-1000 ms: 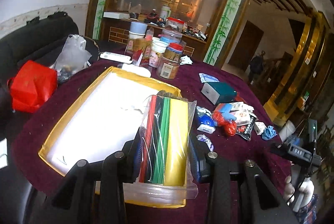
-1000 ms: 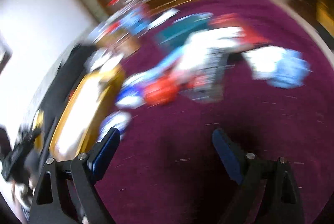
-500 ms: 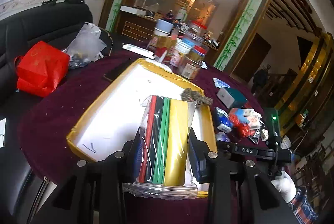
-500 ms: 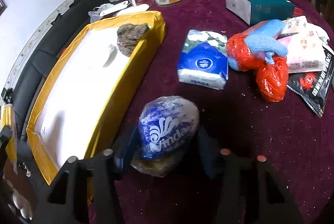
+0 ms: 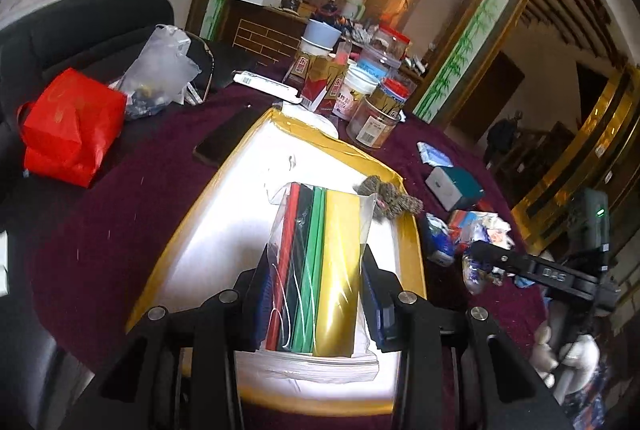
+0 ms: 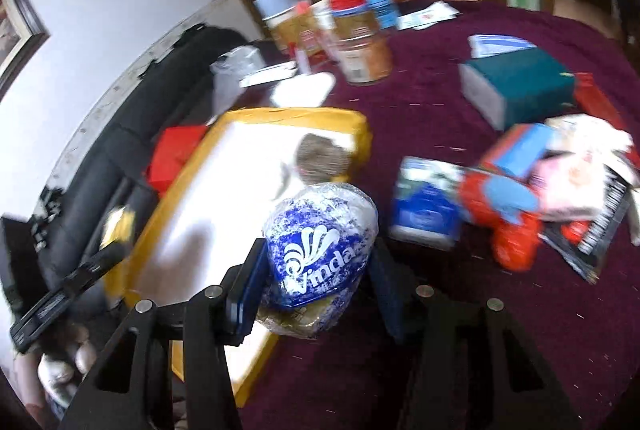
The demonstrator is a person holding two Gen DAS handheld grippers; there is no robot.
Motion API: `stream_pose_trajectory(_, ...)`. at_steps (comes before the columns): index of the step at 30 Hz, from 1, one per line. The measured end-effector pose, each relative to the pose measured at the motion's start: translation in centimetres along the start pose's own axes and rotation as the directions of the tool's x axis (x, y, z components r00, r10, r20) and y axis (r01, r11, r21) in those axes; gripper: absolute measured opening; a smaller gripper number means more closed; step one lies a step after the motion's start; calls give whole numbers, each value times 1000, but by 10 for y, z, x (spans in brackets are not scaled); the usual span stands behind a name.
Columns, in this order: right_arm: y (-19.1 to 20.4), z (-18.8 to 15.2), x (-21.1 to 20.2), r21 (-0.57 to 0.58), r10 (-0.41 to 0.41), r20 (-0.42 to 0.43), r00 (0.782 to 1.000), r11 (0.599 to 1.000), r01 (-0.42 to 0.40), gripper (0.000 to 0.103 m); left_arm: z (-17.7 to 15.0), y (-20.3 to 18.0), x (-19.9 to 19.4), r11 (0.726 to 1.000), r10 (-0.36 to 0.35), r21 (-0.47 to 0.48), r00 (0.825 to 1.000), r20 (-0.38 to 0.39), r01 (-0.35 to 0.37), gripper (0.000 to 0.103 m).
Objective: Organize soft objects
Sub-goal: 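Carry the straw bag to the tray with left gripper while right gripper carries blue Vinda tissue pack, then open both grippers to drop the straw bag and tissue pack in the tray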
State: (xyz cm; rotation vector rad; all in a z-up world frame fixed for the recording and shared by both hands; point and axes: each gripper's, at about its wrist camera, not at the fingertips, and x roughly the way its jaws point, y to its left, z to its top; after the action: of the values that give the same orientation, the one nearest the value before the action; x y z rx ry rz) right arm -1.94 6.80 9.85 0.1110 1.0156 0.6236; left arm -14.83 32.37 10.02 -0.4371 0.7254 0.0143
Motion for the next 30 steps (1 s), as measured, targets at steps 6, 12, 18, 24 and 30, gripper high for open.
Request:
stream_pose_trajectory(6, 49, 14, 54, -134, -41, -115, 993, 991, 26, 50, 40, 3, 67, 996, 88, 37, 991, -102, -84, 40)
stream_pose_trajectory(12, 54, 25, 105, -188, -144, -185, 972, 976, 109, 50, 68, 15, 131, 988, 152, 56, 980, -129, -146, 41)
stream_pose_trajectory(18, 51, 53, 140, -190, -205, -195, 959, 967, 168, 49, 77, 26, 151, 991, 133, -8, 980, -146, -135, 50)
stream_pose_trajectory(24, 55, 65, 155, -195, -215, -187, 959, 965, 178, 56, 65, 24, 124, 996, 82, -35, 988, -134, -88, 56)
stream_pose_trajectory(30, 48, 53, 92, -198, -77, -39, 996, 978, 68, 79, 56, 40, 49, 994, 88, -65, 995, -49, -91, 58)
